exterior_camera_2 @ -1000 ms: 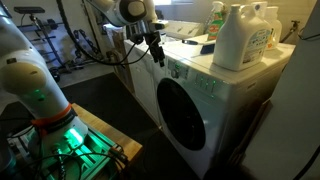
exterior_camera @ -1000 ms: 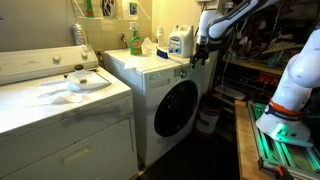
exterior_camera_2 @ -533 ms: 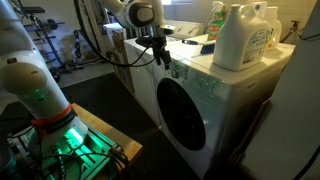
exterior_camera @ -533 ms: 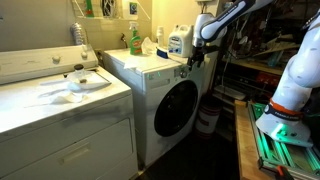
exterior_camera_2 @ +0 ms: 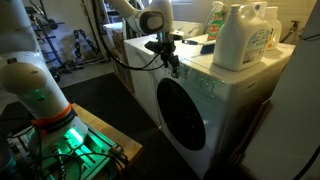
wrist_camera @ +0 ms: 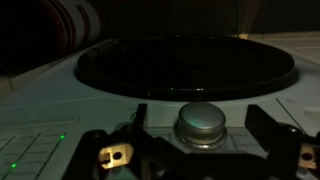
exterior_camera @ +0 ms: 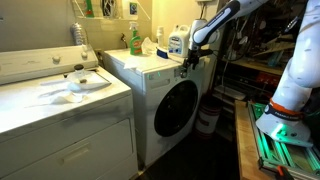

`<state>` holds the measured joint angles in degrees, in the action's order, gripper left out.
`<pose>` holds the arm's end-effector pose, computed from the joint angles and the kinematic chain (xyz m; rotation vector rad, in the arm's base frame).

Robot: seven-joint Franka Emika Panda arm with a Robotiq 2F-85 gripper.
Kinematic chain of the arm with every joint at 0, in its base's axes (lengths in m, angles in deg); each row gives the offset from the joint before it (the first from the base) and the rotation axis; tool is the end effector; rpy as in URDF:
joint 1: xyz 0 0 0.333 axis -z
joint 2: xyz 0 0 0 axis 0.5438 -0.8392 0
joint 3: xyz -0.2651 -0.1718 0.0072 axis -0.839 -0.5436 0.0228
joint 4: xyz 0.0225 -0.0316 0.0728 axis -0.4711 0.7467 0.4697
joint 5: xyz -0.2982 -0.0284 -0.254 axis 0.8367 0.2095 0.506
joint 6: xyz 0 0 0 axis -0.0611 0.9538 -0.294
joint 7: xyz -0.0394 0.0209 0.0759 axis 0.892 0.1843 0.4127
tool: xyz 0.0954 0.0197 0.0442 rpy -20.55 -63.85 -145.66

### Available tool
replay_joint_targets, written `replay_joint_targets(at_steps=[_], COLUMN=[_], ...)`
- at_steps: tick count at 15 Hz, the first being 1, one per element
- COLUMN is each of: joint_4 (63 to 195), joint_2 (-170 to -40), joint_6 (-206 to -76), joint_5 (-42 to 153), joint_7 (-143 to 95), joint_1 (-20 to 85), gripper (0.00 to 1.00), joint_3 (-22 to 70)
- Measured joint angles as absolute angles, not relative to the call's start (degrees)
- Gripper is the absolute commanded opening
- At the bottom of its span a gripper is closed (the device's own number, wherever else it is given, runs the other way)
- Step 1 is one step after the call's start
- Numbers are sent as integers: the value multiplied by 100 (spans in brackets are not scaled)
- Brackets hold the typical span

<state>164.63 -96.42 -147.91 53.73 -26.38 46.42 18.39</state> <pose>0.5050 -0.2149 0.3198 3.0182 -0.6575 0.1429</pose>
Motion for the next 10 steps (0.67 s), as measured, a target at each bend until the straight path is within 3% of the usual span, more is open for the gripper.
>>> replay_joint_targets(at_steps=[5,7,10], joint_4=[16204,16117,16006], joint_2=[-10028,-10140,-10275], joint_6=[-14936,-14942,-14943], joint_5=[5199,5150,5057], joint_7=[-2851,-2882,-2919], joint_1=[4637,4633,4633], gripper=[100,74,50], joint_3=[1865,1882,1902])
